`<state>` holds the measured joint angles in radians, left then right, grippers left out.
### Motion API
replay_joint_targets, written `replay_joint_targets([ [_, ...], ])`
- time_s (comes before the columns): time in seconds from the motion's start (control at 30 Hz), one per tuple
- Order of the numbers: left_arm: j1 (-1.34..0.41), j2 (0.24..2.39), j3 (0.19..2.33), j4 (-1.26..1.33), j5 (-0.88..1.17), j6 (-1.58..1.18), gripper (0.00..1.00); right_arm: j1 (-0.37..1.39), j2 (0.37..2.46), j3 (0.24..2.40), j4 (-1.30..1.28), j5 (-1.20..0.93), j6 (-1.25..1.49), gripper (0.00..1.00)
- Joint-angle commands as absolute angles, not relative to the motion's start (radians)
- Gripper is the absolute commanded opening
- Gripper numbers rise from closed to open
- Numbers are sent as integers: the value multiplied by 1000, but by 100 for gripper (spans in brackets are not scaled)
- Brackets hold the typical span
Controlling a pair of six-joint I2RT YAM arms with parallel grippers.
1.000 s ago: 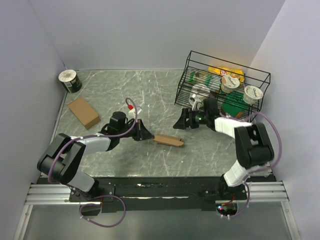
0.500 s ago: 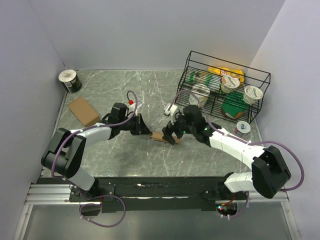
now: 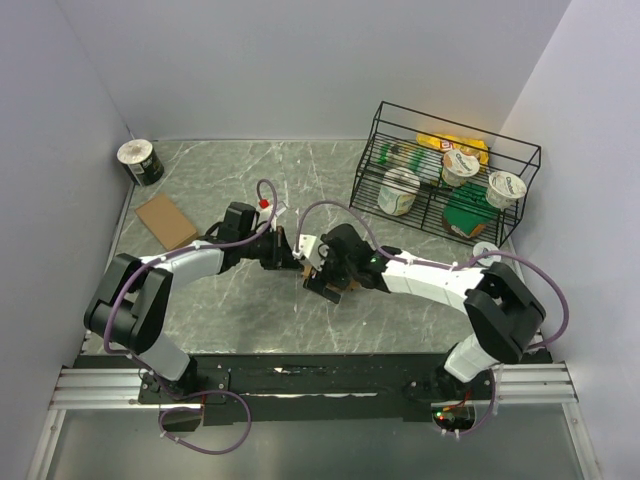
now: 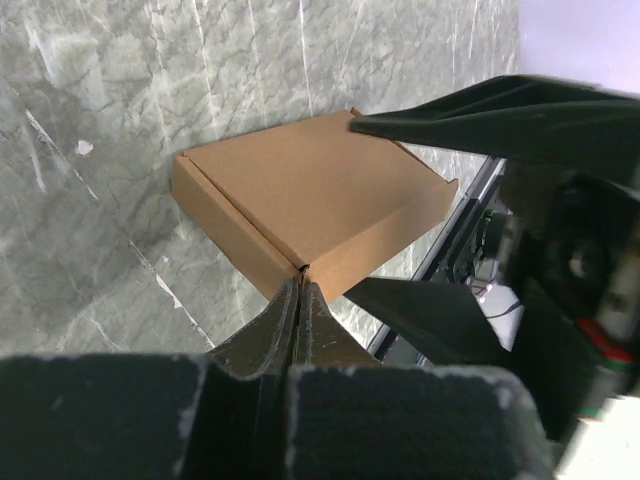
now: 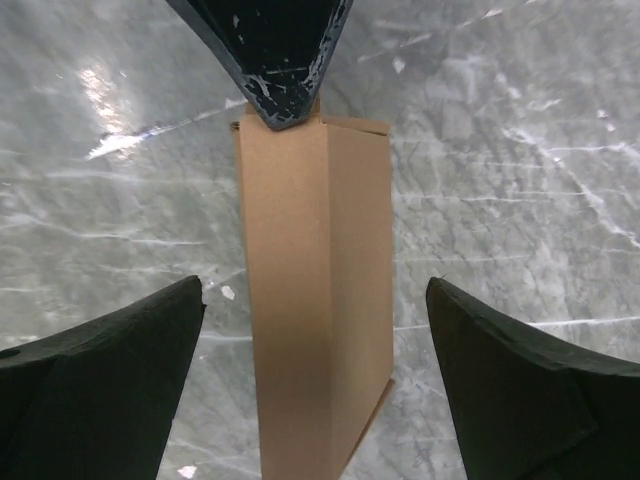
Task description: Fold the paper box
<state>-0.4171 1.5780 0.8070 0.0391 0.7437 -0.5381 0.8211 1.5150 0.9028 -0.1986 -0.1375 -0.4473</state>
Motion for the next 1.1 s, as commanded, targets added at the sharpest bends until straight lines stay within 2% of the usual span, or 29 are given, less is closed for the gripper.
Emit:
replay_joint_targets([
  [0.0,-413,1577,831,47,762,-531,1,828,1543,962,-236,-94,-465,91],
  [0.03,-411,1569,830,55,765,-534,1,828,1545,963,-244,-97,-462,86],
  [0.07,-411,1566,827,61,768,-540,1,828,1548,965,-248,-98,-459,75],
  [0.1,-411,1563,827,69,767,-545,4,828,1548,969,-253,-103,-456,69],
  [0.17,-411,1548,819,98,765,-558,24,828,1551,971,-273,-123,-453,58],
  [0.2,-410,1539,816,112,762,-563,33,827,1551,977,-282,-130,-451,56],
  [0.23,-408,1522,815,129,761,-566,49,828,1558,980,-293,-144,-449,55],
  [0.37,-397,1445,804,124,687,-529,83,824,1563,986,-334,-201,-440,48],
  [0.47,-379,1358,749,171,612,-491,94,812,1563,979,-342,-244,-437,46],
  [0.57,-376,1260,637,254,517,-469,95,795,1563,977,-357,-297,-440,44],
  [0.63,-376,1203,563,398,494,-445,94,779,1569,976,-364,-336,-443,44],
  [0.8,-383,1157,385,633,610,-339,92,749,1586,988,-393,-434,-448,43],
  [1.0,-413,1146,362,629,666,-226,89,723,1611,1022,-456,-540,-457,42],
  [1.07,-423,1158,382,611,666,-189,83,721,1624,1029,-465,-560,-457,41],
])
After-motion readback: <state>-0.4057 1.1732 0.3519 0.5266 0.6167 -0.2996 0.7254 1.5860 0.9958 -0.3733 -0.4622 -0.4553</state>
